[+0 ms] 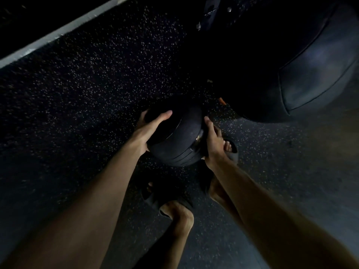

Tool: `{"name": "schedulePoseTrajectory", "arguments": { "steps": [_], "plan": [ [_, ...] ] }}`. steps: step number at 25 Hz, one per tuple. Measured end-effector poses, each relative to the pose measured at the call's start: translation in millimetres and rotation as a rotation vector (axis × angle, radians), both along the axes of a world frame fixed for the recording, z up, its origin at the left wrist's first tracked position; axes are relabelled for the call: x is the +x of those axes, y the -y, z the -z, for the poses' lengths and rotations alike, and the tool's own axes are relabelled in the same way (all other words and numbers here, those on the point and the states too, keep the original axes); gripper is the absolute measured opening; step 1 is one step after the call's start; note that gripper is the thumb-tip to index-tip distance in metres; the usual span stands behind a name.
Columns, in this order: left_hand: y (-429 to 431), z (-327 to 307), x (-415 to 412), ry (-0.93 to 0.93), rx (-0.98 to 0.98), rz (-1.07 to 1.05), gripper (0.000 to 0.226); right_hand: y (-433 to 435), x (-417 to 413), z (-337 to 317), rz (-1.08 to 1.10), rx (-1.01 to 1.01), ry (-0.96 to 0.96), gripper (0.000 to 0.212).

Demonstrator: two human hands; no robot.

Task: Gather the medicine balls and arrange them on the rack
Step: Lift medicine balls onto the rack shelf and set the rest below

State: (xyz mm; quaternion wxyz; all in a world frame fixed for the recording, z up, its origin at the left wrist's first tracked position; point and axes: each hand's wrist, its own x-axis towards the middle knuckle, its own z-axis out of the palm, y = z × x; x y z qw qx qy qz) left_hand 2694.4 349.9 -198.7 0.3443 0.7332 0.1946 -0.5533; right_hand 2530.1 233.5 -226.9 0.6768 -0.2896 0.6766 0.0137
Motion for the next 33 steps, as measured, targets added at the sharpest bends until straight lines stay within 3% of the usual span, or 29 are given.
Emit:
{"name": "schedulePoseTrajectory", "arguments": {
  "steps": [5,7,15,20,33],
  "plan": [
    [-11,-117,-6,0.021,-0.02,0.079,0.105,-27,-20,-118,0.057,0.011,-0.023,0.106],
    [-20,-172,-11,0.023,-0.034,0.059,0.105,-32,-24,-177,0.036,0.006,-0.02,0.11],
    [-49,-441,-21,0.106,-0.251,-0.003,0.075,-36,-20,-446,-0.1,-0.237,0.109,0.099],
    [-63,-583,-20,0.343,-0.378,-0.03,0.087,-42,-10,-582,-0.135,-0.375,0.274,0.102],
    [-112,-830,-46,0.889,-0.827,-0.343,0.065,-46,25,-848,-0.368,-0.963,0.694,0.077]
  ]
}}
